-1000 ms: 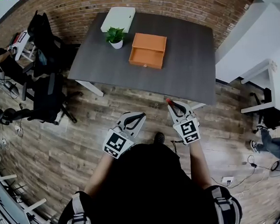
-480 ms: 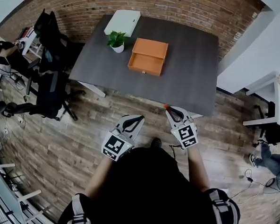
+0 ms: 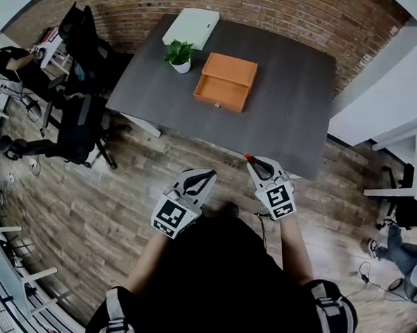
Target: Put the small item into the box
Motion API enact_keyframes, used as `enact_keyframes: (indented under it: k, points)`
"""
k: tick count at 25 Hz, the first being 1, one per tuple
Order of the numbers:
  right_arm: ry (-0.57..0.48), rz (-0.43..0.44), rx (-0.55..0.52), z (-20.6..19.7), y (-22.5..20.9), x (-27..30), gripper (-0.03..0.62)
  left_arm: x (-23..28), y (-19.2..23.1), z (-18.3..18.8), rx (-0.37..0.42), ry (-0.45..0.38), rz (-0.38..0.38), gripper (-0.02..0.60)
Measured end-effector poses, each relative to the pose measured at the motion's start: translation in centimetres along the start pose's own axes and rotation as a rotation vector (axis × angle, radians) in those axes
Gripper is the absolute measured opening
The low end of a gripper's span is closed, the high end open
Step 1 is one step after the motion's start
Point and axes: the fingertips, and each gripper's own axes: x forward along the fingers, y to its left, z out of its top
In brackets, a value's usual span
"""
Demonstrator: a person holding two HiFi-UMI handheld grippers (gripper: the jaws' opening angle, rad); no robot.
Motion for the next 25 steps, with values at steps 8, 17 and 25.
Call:
enact_keyframes:
  k: [8,17,25]
  points:
    - [0.019,-0.03,-0.009,1.3,0.4,2.5,0.064,1.1,3.1,0.5,-0.002,-0.052,-0.06,0.022]
    - [0.067,-0.158,0.035,3.3,-2.5,7.0,0.064,4.7,8.1,1.5,0.059,-0.06,-0.283,0.021]
    - [0.106,-0.228,0.048,5.8,-4.5,13.5,0.064,7.1,16.7,1.6,0.053,-0.057,-0.368,0.023]
